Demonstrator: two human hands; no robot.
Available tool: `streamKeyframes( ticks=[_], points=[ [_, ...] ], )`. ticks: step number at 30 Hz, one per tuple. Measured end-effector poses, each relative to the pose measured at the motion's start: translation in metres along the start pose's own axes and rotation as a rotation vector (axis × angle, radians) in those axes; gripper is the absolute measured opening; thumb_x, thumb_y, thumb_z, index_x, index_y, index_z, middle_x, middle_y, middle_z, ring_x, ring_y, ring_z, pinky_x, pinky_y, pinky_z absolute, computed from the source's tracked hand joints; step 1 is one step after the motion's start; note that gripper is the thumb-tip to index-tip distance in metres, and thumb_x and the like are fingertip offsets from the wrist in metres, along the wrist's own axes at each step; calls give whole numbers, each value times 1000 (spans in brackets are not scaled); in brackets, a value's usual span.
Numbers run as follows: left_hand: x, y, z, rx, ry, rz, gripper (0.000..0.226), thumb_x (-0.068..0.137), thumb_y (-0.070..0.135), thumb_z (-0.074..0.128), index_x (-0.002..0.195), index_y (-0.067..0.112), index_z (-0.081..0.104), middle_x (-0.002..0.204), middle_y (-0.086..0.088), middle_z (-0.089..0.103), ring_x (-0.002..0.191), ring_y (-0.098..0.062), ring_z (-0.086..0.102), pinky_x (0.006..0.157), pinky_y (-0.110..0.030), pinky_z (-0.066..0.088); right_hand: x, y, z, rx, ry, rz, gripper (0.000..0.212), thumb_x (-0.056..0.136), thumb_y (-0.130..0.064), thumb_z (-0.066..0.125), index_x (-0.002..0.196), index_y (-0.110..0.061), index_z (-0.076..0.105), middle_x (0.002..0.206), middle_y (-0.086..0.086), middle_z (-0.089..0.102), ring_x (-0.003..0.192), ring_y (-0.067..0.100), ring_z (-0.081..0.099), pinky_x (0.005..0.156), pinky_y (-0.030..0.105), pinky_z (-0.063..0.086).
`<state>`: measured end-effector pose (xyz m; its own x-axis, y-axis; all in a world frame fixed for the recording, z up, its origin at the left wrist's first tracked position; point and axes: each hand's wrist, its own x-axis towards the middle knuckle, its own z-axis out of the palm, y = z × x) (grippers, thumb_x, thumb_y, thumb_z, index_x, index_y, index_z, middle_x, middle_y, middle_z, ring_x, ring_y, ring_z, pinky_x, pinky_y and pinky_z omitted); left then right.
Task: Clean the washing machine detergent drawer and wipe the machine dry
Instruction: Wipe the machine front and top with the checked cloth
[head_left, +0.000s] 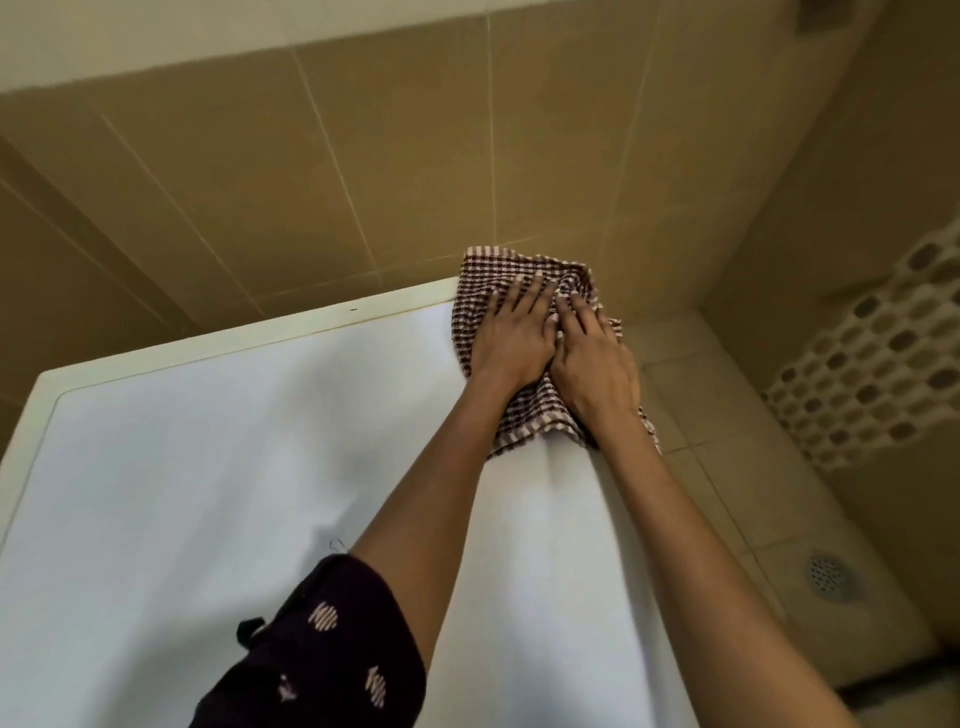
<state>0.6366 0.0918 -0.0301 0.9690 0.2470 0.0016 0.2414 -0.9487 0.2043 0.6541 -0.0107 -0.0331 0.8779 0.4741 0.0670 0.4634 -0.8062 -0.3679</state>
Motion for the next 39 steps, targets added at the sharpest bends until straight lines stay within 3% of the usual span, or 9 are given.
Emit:
streamKeyframes(
  ticks=[7,12,18,20,23,28,31,36,39],
  points=[
    [-56,40,8,-36,-45,68,50,102,29,20,150,18,11,159,1,8,147,-16,5,118,-37,1,-71,15,-18,9,-1,82,48,101,-31,21,148,-21,21,156,-2,19,139,21,29,110,39,31],
    [-106,61,7,-49,-87,82,51,103,30,17,151,17,6,159,0,4,147,-16,1,118,-36,-3,-123,15,-23,-91,39,117,50,101,-36,16,149,-22,16,159,-2,0,146,20,-7,117,39,1],
    [-174,42,1,-4,-48,-163,52,103,31,12,150,13,1,159,-5,0,147,-18,-2,118,-35,-5,-151,-10,-19,-120,-81,-179,62,92,-37,4,148,-19,24,156,-4,20,146,13,3,118,35,1],
    [-199,30,2,13,-22,-270,60,97,39,-2,150,13,3,159,-6,3,147,-19,0,118,-35,-4,-161,-20,-15,-93,-115,-295,73,84,-41,-2,147,-17,28,155,-3,24,146,13,7,118,34,2],
    [-242,25,5,41,13,-383,88,73,43,-22,150,11,7,159,-8,5,147,-20,3,118,-38,-2,-189,-31,-9,-72,-136,-442,70,85,-40,5,144,-16,34,152,-2,30,145,15,13,117,34,1],
    [-275,64,11,51,13,-464,81,79,40,-17,150,11,7,159,-8,4,147,-22,0,118,-39,-4,-219,1,-18,-115,-156,-574,56,91,-34,22,138,-14,46,145,0,43,141,18,28,112,35,11],
    [-265,108,21,8,4,-394,87,74,40,-18,149,9,13,158,-11,10,147,-25,3,118,-42,-4,-224,49,-32,-127,-107,-522,54,90,-35,26,135,-17,50,141,-1,49,136,16,38,110,34,18],
    [-236,159,25,-59,-18,-219,87,72,41,-20,150,14,6,159,-6,6,147,-22,-2,117,-39,-7,-233,94,-46,56,-139,-213,72,84,-47,0,149,-22,20,156,-6,17,144,13,17,118,37,18],
    [-248,152,21,-50,-57,-172,83,75,43,-19,151,17,5,159,-2,6,147,-19,-1,117,-36,-7,-253,78,-44,-37,-68,-86,69,88,-45,1,149,-19,20,156,-2,18,144,19,18,117,40,21]
  ],
)
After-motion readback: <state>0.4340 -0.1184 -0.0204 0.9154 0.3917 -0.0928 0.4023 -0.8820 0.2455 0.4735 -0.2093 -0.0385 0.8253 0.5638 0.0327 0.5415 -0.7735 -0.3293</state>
